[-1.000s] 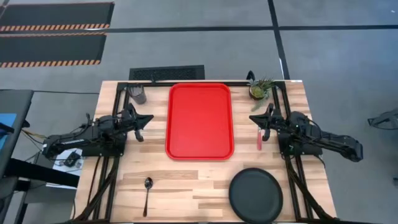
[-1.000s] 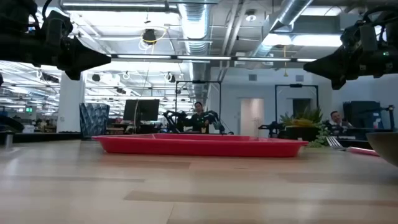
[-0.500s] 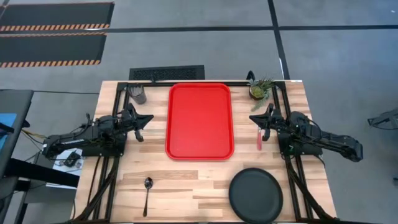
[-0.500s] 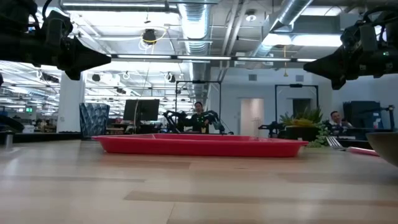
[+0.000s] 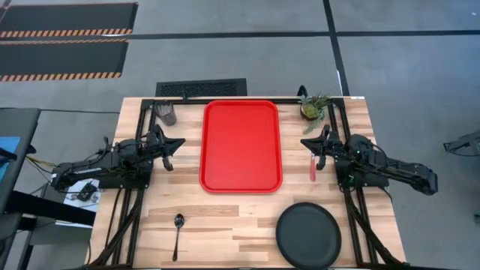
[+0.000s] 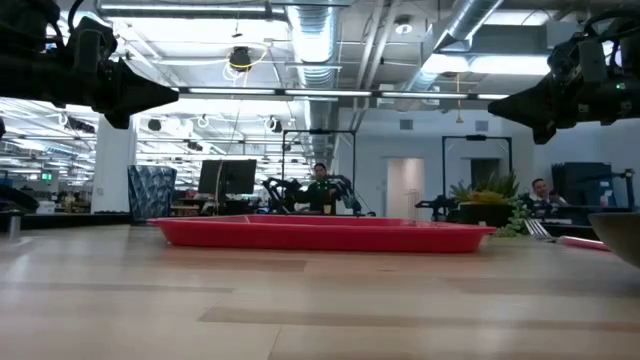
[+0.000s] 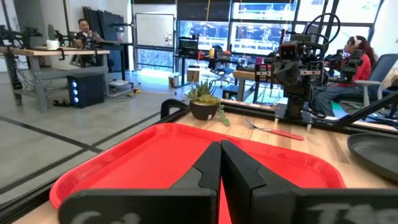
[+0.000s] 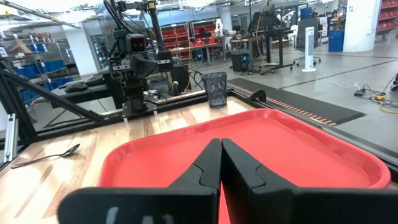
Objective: Pick and place plate/cup/fork/spoon on tray
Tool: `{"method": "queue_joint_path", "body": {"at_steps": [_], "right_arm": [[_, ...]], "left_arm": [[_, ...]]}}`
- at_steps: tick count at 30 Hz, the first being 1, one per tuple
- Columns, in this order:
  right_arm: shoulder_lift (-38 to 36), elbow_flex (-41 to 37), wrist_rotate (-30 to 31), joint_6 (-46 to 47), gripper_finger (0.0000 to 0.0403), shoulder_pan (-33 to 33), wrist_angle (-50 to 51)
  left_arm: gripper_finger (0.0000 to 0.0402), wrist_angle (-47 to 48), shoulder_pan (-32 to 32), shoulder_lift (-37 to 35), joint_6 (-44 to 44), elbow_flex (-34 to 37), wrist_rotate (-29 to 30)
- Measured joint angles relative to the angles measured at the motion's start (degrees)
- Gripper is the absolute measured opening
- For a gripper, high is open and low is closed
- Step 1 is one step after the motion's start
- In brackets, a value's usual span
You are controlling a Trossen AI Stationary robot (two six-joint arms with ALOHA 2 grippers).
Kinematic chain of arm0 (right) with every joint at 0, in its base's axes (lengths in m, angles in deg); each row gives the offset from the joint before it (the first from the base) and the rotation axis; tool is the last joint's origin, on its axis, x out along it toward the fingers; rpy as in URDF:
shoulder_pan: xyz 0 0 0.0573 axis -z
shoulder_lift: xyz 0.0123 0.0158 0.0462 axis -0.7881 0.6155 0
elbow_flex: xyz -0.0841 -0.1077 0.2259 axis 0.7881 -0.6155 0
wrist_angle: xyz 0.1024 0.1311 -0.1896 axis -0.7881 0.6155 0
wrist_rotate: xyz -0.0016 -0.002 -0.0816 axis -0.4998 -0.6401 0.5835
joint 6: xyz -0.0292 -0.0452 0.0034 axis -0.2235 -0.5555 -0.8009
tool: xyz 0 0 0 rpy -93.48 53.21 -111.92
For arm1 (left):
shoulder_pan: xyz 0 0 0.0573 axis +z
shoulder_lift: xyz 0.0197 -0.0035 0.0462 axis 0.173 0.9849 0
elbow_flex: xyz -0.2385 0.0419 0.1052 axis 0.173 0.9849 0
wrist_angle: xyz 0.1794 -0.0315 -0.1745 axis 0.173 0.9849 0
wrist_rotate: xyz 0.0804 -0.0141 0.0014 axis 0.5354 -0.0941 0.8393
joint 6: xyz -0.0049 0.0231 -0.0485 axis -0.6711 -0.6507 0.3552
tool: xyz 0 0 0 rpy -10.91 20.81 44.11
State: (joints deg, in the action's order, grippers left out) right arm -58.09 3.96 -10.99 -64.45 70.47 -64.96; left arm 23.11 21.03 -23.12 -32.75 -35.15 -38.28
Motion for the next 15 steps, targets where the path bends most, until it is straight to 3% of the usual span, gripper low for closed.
{"method": "queue_joint_path", "body": {"at_steps": [6, 15], "right_arm": [[-0.01, 0.01, 0.00, 0.00, 0.0033, 0.00, 0.00], [-0.01, -0.01, 0.00, -0.01, 0.0033, 0.00, 0.00]], "left_arm": [[0.0000, -0.01, 0.00, 0.00, 0.68, 0.00, -0.01], [0.0000, -2.80, -0.01, 0.00, 11.60, 0.09, 0.12]]}}
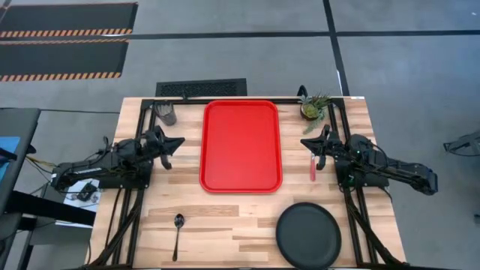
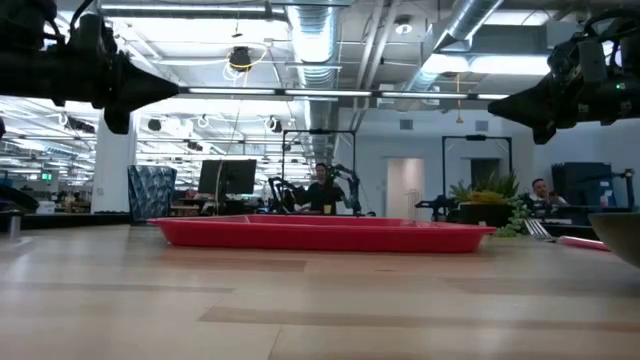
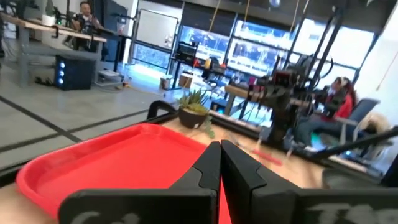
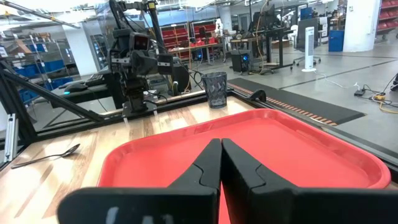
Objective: Pick and place plate/cup/fork/spoon on tray
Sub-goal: Adjust the red tray
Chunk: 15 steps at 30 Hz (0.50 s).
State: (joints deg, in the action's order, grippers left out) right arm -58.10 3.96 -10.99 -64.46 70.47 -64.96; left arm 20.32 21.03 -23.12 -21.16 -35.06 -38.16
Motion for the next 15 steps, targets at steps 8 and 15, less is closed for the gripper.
{"method": "queue_joint_path", "body": {"at_steps": [8, 15], "right_arm": [[0.00, 0.02, 0.00, 0.01, 0.0033, 0.00, 0.02], [0.00, 0.01, 0.00, 0.00, 0.0033, 0.00, 0.01]], "left_arm": [[0.0000, -3.66, 0.02, 0.00, 9.97, 0.00, 1.89], [0.0000, -1.73, -0.17, 4.82, 12.98, -4.10, 1.78]]}}
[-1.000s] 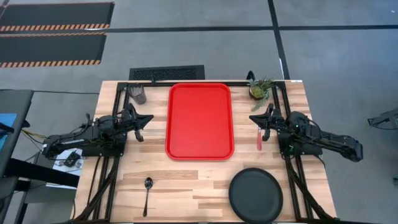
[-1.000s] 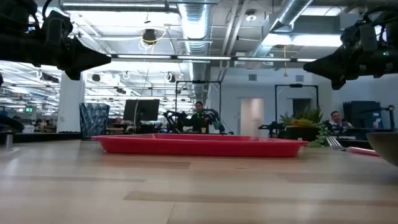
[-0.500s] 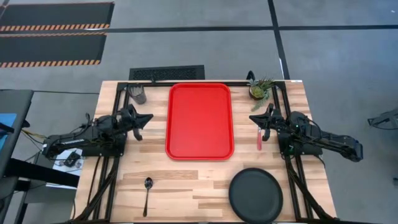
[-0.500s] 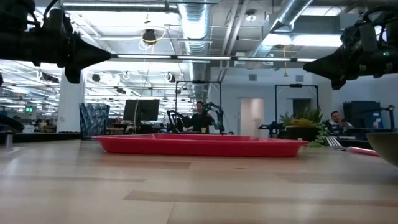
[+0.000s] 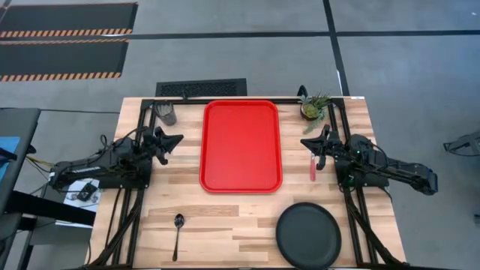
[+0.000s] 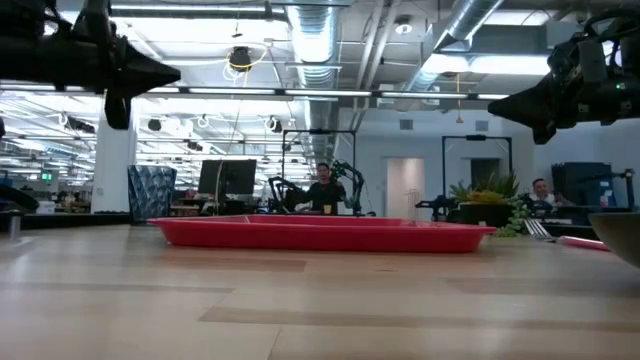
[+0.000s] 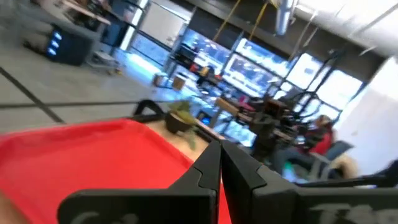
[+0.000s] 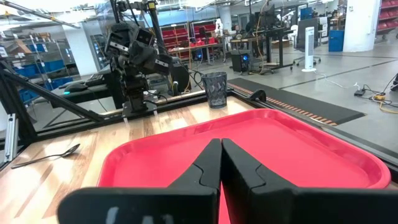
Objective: Pick and place plate/cup/fork/spoon on tray
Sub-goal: Adjust the red tray
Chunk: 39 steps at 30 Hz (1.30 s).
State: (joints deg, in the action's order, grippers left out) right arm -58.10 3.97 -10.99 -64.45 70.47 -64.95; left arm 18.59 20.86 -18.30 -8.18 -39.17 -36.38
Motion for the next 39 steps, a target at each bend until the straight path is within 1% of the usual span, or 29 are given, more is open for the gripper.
{"method": "queue_joint_path", "body": {"at_steps": [2, 5, 8, 13, 16, 18, 22, 25, 28, 33, 35, 39], "right_arm": [[0.00, 0.01, 0.00, 0.01, 0.0033, 0.00, -0.01], [0.00, 0.00, 0.00, 0.01, 0.0033, 0.00, -0.05], [0.01, -0.01, 0.00, 0.00, 0.0033, 0.00, -0.10], [0.02, 0.00, 0.02, -0.01, 0.0033, 0.00, -0.12], [0.02, -0.01, 0.02, 0.01, 0.0033, 0.00, -0.14], [0.02, -0.01, 0.02, 0.01, 0.0033, 0.00, -0.14], [0.02, 0.00, 0.02, -0.01, 0.0033, 0.00, -0.18], [0.02, -0.01, 0.02, -0.01, 0.0033, 0.00, -0.18], [0.02, 0.00, 0.00, 0.00, 0.0033, 0.00, -0.20], [0.02, -0.01, 0.00, 0.01, 0.0033, 0.00, -0.23], [0.02, 0.00, 0.00, -0.01, 0.0033, 0.00, -0.23], [0.02, 0.00, 0.00, -0.01, 0.0033, 0.00, -0.23]], "left_arm": [[0.0000, 0.19, 0.00, 3.88, -2.26, -2.66, 2.30], [0.0000, 1.17, 0.00, 11.21, -1.56, -6.58, 5.57], [0.0000, 0.84, 0.00, 19.54, -0.92, -10.63, 5.94], [0.0000, 2.72, 0.45, 32.75, 6.75, -17.68, 5.87], [0.0000, 8.02, 1.09, 38.94, 9.81, -22.83, 4.18], [0.0000, 13.48, 1.66, 42.80, 10.93, -26.18, 2.53], [0.0001, 23.50, 2.97, 49.71, 12.89, -32.53, 1.09], [0.0012, 27.61, 3.49, 53.94, 11.81, -36.07, -0.88], [0.0033, 29.84, 3.52, 57.13, 12.11, -39.14, -1.62], [0.0075, 35.77, 3.21, 60.59, 18.05, -42.46, -1.76], [0.0089, 37.85, 2.79, 61.28, 20.69, -42.80, -0.64], [0.0109, 41.78, 2.18, 61.56, 24.59, -42.81, -0.27]]}}
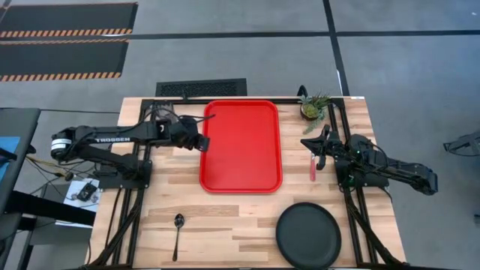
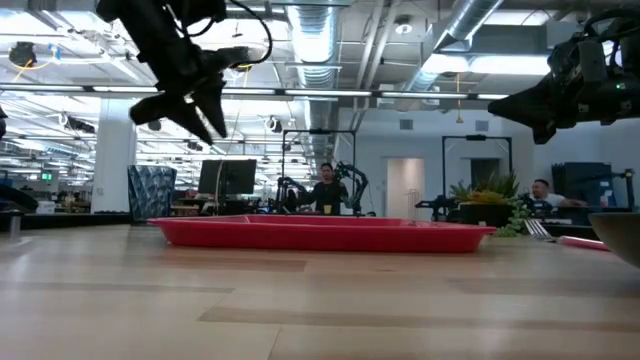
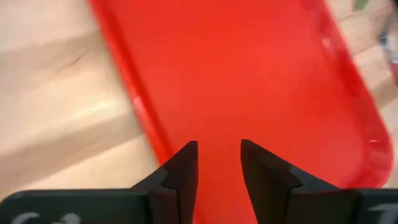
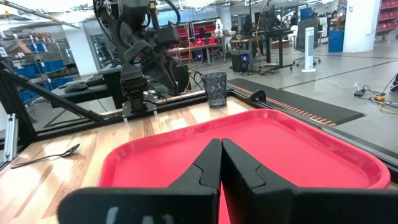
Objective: Pick and place plate/cup/fork/spoon on tray
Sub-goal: Adjust the red tray
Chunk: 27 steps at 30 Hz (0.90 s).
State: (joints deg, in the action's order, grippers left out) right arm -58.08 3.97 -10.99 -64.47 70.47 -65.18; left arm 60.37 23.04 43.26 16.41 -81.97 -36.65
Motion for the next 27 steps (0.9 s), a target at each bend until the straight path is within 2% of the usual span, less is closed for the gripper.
{"method": "queue_joint_path", "body": {"at_steps": [4, 7, 11, 15, 20, 22, 24, 27], "right_arm": [[0.00, 0.00, 0.00, 0.02, 0.0033, 0.00, 0.00], [0.00, -0.01, 0.00, 0.02, 0.0033, 0.00, 0.01], [0.00, 0.00, 0.00, 0.02, 0.0033, 0.00, 0.02], [0.00, 0.01, 0.00, 0.02, 0.0033, 0.00, 0.04], [0.00, 0.00, 0.00, 0.01, 0.0033, 0.00, 0.07], [0.00, 0.00, 0.00, 0.00, 0.0033, 0.00, 0.09], [0.00, 0.01, 0.00, 0.00, 0.0033, 0.00, 0.09], [-0.02, 0.01, 0.00, 0.00, 0.0033, 0.00, 0.11]], "left_arm": [[0.0115, 8.00, -0.13, 0.02, 4.79, 0.19, 0.79], [0.0114, 9.25, -0.71, 0.02, 5.81, 2.75, 0.13], [0.0097, 2.54, -1.64, 0.02, 6.62, 7.32, -4.73], [0.0066, -4.26, -3.14, 0.02, 8.57, 9.82, -6.26], [0.0013, -4.11, -3.39, 0.02, 9.84, 9.84, -5.69], [0.0004, -3.99, -3.05, 0.02, 10.53, 9.84, -6.04], [0.0013, -3.98, -3.05, 0.02, 10.72, 9.84, -6.27], [0.0049, -3.89, -3.04, 0.02, 11.52, 9.84, -5.68]]}}
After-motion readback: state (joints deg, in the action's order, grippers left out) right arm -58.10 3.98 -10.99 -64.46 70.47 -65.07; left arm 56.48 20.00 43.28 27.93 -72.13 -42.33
